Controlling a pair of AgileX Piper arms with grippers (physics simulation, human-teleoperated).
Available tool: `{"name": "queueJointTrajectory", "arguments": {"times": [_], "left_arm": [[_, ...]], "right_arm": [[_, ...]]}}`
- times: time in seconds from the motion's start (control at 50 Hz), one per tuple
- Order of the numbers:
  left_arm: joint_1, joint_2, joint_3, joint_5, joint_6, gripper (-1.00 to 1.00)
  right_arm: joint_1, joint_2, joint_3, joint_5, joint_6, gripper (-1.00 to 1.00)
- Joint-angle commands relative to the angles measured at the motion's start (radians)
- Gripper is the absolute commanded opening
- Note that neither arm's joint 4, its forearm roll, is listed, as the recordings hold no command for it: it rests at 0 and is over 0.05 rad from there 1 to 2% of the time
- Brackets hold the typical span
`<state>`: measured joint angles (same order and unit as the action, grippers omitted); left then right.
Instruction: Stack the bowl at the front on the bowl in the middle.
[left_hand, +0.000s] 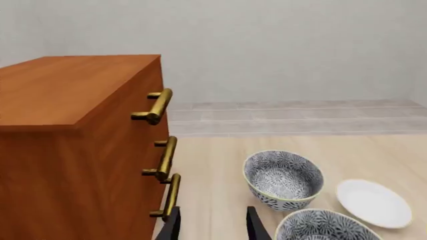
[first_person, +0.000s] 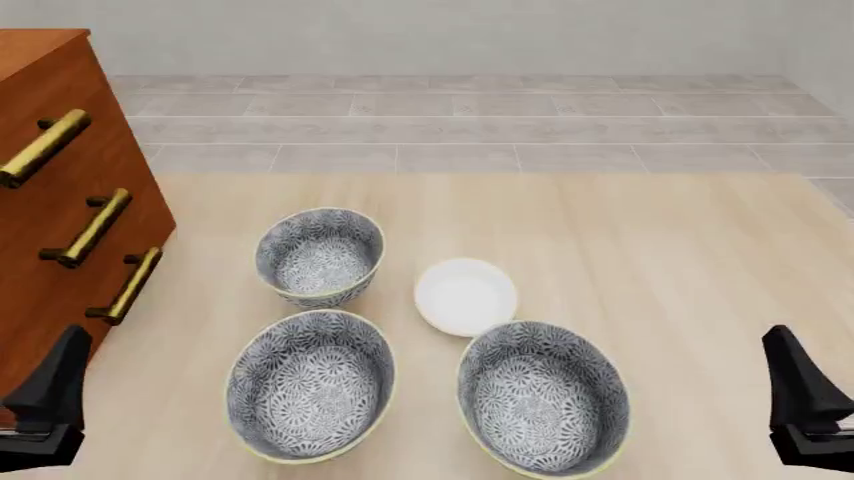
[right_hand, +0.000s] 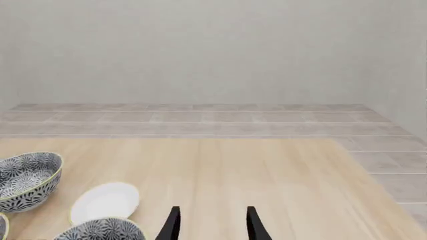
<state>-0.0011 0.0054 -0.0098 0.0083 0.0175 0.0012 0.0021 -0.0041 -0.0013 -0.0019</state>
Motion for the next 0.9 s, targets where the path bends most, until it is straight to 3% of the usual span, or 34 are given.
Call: {"name": "queueJointTrajectory", "arguments": {"times": [0.02, 0.36, 0.46, 0.52, 0.64, 0.76, 0.9], "left_arm": [[0.02, 0.039, 0.006, -0.037, -0.014, 1.0], [0.021, 0.043, -0.003, -0.016, -0.026, 1.0], [0.021, 0.277, -0.029, -0.162, -0.082, 1.0], [0.017, 0.342, -0.052, -0.199, -0.088, 1.0], [-0.031, 0.416, -0.158, -0.133, -0.089, 1.0], [-0.067, 0.597, -0.236, -0.141, -0.08, 1.0], [-0.084, 0.762, -0.33, -0.096, -0.019, 1.0]], "right_arm": [[0.0, 0.006, 0.0, 0.002, -0.013, 1.0], [-0.007, 0.023, 0.0, -0.003, -0.023, 1.0], [-0.003, 0.026, 0.0, -0.004, -0.028, 1.0], [-0.005, 0.028, 0.001, -0.005, -0.031, 1.0], [-0.008, 0.03, 0.001, -0.007, -0.033, 1.0], [-0.009, 0.033, 0.001, -0.008, -0.031, 1.0], [-0.01, 0.041, 0.001, -0.012, -0.024, 1.0]]}}
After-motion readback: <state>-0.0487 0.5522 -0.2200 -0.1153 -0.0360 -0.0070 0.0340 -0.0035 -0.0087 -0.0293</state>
